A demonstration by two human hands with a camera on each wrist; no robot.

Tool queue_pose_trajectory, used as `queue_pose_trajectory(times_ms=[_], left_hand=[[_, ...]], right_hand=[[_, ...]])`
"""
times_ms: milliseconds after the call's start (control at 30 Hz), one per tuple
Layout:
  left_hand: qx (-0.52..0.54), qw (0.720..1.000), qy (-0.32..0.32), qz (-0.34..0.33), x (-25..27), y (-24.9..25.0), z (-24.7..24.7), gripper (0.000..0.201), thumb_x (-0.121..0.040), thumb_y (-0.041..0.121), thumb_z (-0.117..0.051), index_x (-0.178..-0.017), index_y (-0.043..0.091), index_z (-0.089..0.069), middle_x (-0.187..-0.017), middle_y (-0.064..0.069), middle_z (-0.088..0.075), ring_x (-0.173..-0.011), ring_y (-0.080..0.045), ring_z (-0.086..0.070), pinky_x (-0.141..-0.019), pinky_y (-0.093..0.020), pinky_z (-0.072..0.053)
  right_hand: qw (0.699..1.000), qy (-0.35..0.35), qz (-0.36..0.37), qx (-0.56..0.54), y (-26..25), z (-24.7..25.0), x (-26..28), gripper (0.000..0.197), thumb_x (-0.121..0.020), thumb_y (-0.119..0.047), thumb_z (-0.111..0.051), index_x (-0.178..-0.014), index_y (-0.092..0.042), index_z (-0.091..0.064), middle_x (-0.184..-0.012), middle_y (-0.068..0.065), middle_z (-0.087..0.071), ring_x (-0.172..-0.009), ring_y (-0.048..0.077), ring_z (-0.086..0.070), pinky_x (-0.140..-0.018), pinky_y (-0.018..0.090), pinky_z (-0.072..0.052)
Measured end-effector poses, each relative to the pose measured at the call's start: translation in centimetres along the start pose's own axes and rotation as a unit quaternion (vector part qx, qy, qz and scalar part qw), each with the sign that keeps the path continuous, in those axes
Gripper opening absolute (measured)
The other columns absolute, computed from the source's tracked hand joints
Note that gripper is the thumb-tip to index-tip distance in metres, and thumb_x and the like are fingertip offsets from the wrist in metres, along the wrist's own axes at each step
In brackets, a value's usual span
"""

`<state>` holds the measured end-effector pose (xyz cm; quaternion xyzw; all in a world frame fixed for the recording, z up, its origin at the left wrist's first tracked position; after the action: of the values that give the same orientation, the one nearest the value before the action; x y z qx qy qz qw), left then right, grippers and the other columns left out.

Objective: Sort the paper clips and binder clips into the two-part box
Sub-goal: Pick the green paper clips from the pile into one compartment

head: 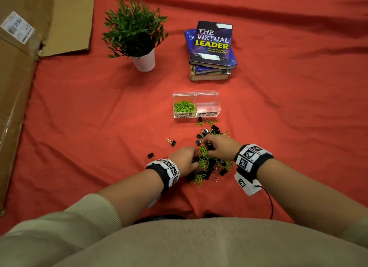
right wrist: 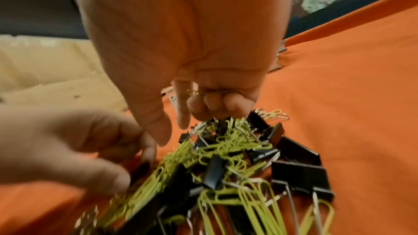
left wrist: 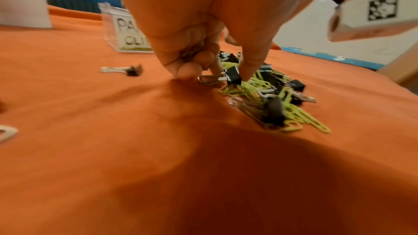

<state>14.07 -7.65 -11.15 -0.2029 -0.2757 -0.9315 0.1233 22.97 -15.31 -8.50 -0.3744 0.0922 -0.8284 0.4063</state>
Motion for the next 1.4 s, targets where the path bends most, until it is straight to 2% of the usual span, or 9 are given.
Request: queue_pose_trajectory(times_ms=[133,267,433,533,767,1033,1133,1233,1400], left_hand=[[0.009,0.998,0.048,0.048,-0.2,-2.8,2.7,0.022,-0.083,0.026,-0.056,-0.101,0.013,-0.053,-0.106,-0.01,-0.063,-0.098,-0.031,-0.06,-0.082,-0.04,-0.05],[0.03,0.992,0.08,0.098,0.2,-5.0,4.2,0.023,-0.081,0.022,-0.055,-0.103,0.017,-0.052,-0.107,-0.009,-0.064,-0.099,-0.031,-0.061,-0.086,-0.04,-0.051],[-0.006,0.999,0.026,0.019,0.6,-1.8,1.4,0.029,-0.083,0.029,-0.059,-0.107,0.014,-0.053,-0.112,-0.007,-0.06,-0.103,-0.027,-0.058,-0.088,-0.038,-0.049],[-0.031,0.999,0.009,0.0,0.6,-0.6,0.0,0.033,-0.084,0.03,-0.061,-0.112,0.013,-0.052,-0.114,-0.009,-0.059,-0.105,-0.027,-0.057,-0.089,-0.039,-0.048],[-0.049,0.998,0.007,0.032,0.6,-0.8,0.2,0.03,-0.085,0.021,-0.059,-0.111,0.009,-0.052,-0.116,-0.011,-0.057,-0.108,-0.029,-0.056,-0.091,-0.041,-0.048],[-0.102,0.993,0.013,0.053,1.0,-1.8,0.9,0.029,-0.087,0.013,-0.052,-0.115,0.003,-0.049,-0.12,-0.016,-0.052,-0.112,-0.033,-0.051,-0.09,-0.042,-0.044],[-0.116,0.991,0.003,0.062,1.1,-2.2,0.8,0.032,-0.088,0.015,-0.05,-0.117,0.002,-0.049,-0.122,-0.017,-0.052,-0.116,-0.033,-0.05,-0.093,-0.042,-0.043],[-0.096,0.992,-0.006,0.076,1.2,-2.8,1.0,0.035,-0.089,0.02,-0.053,-0.118,0.002,-0.049,-0.123,-0.017,-0.051,-0.116,-0.034,-0.051,-0.094,-0.043,-0.043],[0.018,0.995,0.016,0.092,1.6,-4.5,2.2,0.027,-0.085,0.02,-0.055,-0.107,0.004,-0.053,-0.115,-0.017,-0.052,-0.106,-0.036,-0.055,-0.091,-0.043,-0.046]], right_hand=[[0.993,-0.018,0.021,0.116,0.1,-1.3,-0.3,0.045,-0.086,-0.025,-0.055,-0.13,-0.031,-0.046,-0.105,0.003,-0.059,-0.096,0.021,-0.059,-0.073,0.034,-0.05],[0.993,0.013,0.045,0.108,0.0,-1.6,-0.5,0.031,-0.09,-0.028,-0.055,-0.121,-0.026,-0.055,-0.112,0.003,-0.06,-0.105,0.022,-0.058,-0.081,0.035,-0.049],[0.998,0.049,0.033,0.02,0.4,-0.4,-0.6,0.019,-0.091,-0.031,-0.058,-0.105,-0.02,-0.065,-0.087,-0.001,-0.064,-0.08,0.017,-0.059,-0.068,0.027,-0.044],[0.995,0.063,0.005,-0.075,0.8,0.5,-0.4,0.015,-0.088,-0.031,-0.062,-0.094,-0.018,-0.065,-0.059,-0.007,-0.046,-0.053,0.01,-0.042,-0.052,0.025,-0.033],[0.94,0.02,-0.094,-0.327,2.2,1.4,-0.3,0.014,-0.089,-0.031,-0.061,-0.081,-0.02,-0.064,-0.064,-0.004,-0.055,-0.051,0.008,-0.042,-0.051,0.022,-0.036],[0.88,0.005,-0.053,-0.473,-0.7,4.2,-0.9,0.009,-0.091,-0.005,-0.054,-0.084,-0.008,-0.059,-0.076,0.006,-0.057,-0.06,0.012,-0.051,-0.052,0.022,-0.042],[0.897,0.02,-0.047,-0.438,-1.6,5.4,-2.3,0.011,-0.087,-0.001,-0.059,-0.078,-0.008,-0.059,-0.078,0.01,-0.06,-0.059,0.013,-0.05,-0.052,0.024,-0.04],[0.957,0.011,-0.05,-0.287,-1.9,4.9,-3.6,0.007,-0.084,-0.011,-0.063,-0.082,-0.005,-0.065,-0.083,0.014,-0.066,-0.063,0.016,-0.051,-0.054,0.027,-0.041],[0.991,-0.003,-0.042,-0.129,-1.9,2.4,-3.9,0.012,-0.088,-0.022,-0.061,-0.083,-0.013,-0.065,-0.08,0.003,-0.068,-0.063,0.009,-0.058,-0.06,0.026,-0.05]])
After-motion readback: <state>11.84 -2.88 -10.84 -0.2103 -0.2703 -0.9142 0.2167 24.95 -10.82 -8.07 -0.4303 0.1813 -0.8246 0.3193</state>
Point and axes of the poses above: each hand's wrist, its own x-axis away from the middle knuckle, its own z-axis out of the back of the hand, y = z × x, the point moved 8 cm from there along -x, towards the middle knuckle
